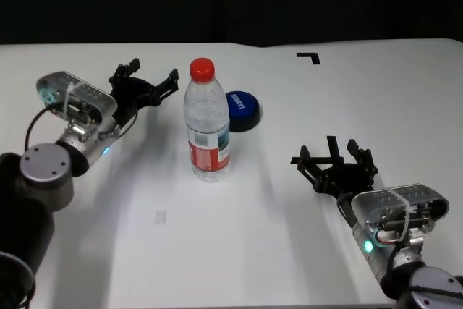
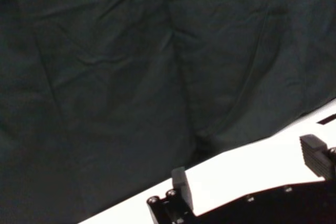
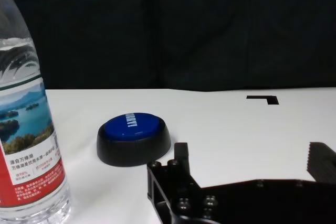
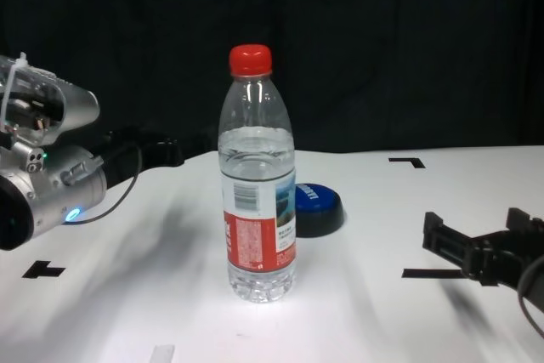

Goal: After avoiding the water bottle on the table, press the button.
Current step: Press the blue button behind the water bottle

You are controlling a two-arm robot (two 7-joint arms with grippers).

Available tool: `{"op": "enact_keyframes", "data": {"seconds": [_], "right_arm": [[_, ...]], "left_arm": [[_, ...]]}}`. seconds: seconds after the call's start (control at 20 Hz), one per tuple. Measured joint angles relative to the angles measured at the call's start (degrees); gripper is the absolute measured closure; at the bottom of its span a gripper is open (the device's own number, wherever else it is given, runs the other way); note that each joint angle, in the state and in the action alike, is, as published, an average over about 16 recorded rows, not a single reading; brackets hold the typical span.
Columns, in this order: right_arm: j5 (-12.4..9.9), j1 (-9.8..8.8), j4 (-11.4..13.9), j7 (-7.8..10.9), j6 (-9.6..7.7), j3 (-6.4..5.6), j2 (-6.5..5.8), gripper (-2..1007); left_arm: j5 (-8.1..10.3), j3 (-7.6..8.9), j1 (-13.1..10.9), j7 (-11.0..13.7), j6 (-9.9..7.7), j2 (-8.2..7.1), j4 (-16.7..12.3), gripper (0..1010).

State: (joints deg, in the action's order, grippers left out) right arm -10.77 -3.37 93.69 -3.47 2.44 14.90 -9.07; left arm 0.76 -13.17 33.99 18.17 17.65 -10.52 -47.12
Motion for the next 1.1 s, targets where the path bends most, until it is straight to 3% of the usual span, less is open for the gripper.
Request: {"op": "enact_keyframes", "data": {"seconds": [1.1], "right_arm": [[0.0,0.0,0.0,0.0,0.0,0.0,0.01,2]], "left_arm": [[-0.42,-2.08,4.64,1.17,2.38,2.45,7.09,7]]}}
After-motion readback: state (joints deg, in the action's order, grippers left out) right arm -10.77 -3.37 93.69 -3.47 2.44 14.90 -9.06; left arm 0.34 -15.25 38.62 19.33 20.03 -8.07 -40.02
